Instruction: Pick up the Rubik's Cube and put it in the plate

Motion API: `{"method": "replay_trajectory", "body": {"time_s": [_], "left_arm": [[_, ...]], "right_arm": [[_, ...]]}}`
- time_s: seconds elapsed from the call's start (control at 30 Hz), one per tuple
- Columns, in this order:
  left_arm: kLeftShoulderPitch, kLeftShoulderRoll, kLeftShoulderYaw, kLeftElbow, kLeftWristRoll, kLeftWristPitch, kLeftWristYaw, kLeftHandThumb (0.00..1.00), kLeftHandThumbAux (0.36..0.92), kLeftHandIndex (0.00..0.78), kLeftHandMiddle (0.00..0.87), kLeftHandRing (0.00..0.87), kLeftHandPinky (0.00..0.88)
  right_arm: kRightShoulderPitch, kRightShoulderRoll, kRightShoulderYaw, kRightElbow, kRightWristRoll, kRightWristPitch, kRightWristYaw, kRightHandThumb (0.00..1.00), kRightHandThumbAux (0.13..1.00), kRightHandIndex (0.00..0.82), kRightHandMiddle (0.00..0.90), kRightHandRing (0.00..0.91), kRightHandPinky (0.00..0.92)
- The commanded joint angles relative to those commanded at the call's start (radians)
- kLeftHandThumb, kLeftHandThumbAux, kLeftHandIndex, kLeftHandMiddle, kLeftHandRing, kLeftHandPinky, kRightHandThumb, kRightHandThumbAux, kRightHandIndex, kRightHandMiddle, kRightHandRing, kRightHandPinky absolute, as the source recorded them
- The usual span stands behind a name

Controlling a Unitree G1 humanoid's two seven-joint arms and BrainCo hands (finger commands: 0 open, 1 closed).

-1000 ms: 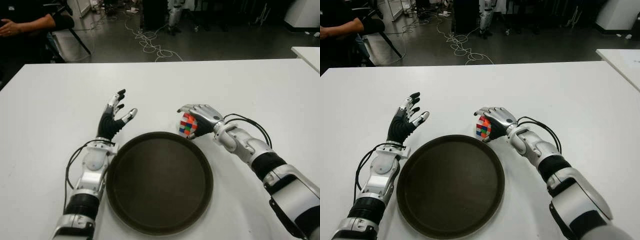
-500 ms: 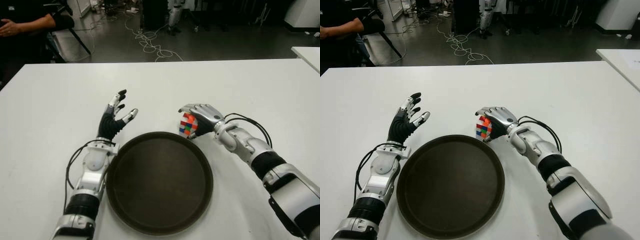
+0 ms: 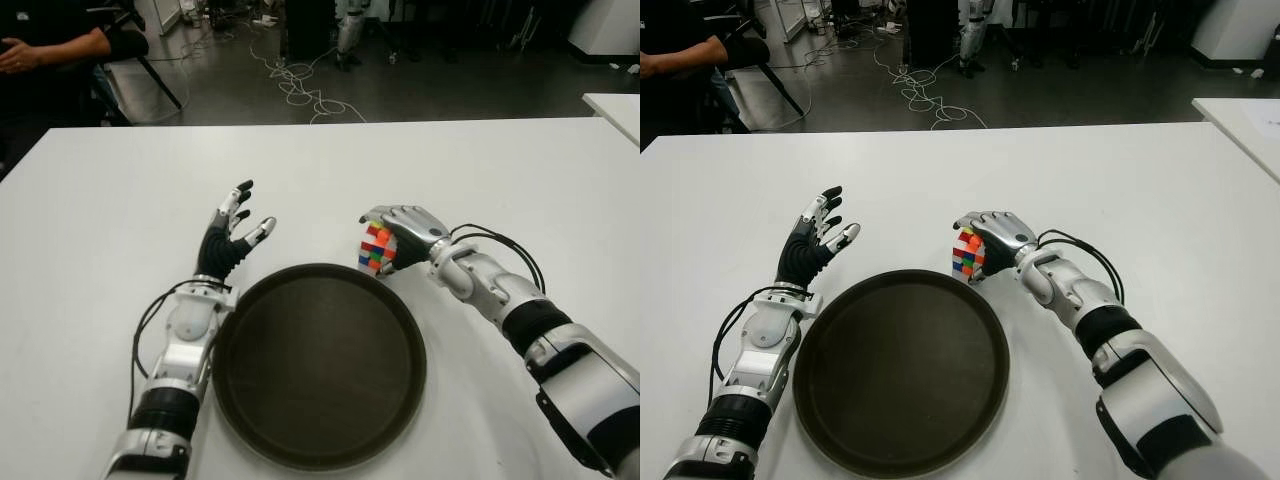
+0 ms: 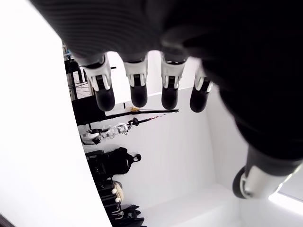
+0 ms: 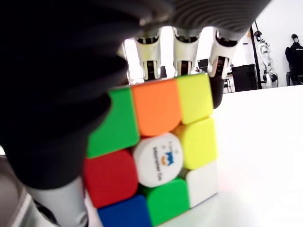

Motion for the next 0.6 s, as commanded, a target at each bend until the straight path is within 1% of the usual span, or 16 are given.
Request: {"method": "replay_trajectory", "body": {"time_s": [0.2,0.27,0.37,0.47,0.53,0.57,0.6], "left_arm": [[0.001,-0.002,0.0,-0.003,-0.002,-0.001,-0.001,0.0,0.592,0.046,0.081,0.023,0.0],[0.002,-0.002,-0.001,-0.003,-0.001,-0.006,0.0,0.0,0.604,0.05,0.085,0.026,0.0],[0.002,-0.001,-0.001,-0.003,0.002,-0.009,0.002,0.0,0.621,0.054,0.09,0.029,0.002],[0.001,0.0,-0.002,0.002,0.006,-0.012,0.006,0.0,0.624,0.054,0.09,0.031,0.003],[-0.001,0.001,-0.002,0.007,0.008,-0.015,0.007,0.0,0.626,0.054,0.088,0.034,0.008],[-0.001,0.001,-0.002,0.006,0.009,-0.014,0.007,0.0,0.627,0.054,0.088,0.034,0.01],[0.0,0.002,-0.002,0.004,0.009,-0.014,0.007,0.0,0.624,0.053,0.086,0.034,0.009]], "right_arm": [[-0.001,0.001,0.003,0.007,-0.008,0.006,-0.041,0.0,0.9,0.251,0.293,0.311,0.345],[-0.001,0.002,0.002,0.011,-0.008,0.011,-0.054,0.014,0.917,0.255,0.304,0.323,0.357],[-0.002,0.006,0.001,0.015,-0.008,0.022,-0.066,0.096,0.934,0.249,0.302,0.319,0.354],[0.0,0.009,-0.001,0.016,-0.007,0.038,-0.083,0.146,0.934,0.246,0.301,0.314,0.355],[0.003,0.011,-0.004,0.015,-0.003,0.045,-0.096,0.241,0.923,0.245,0.307,0.316,0.363],[0.004,0.012,-0.006,0.014,-0.001,0.046,-0.101,0.261,0.92,0.245,0.309,0.317,0.365],[0.005,0.012,-0.006,0.013,0.0,0.047,-0.105,0.323,0.91,0.243,0.31,0.317,0.365]]}}
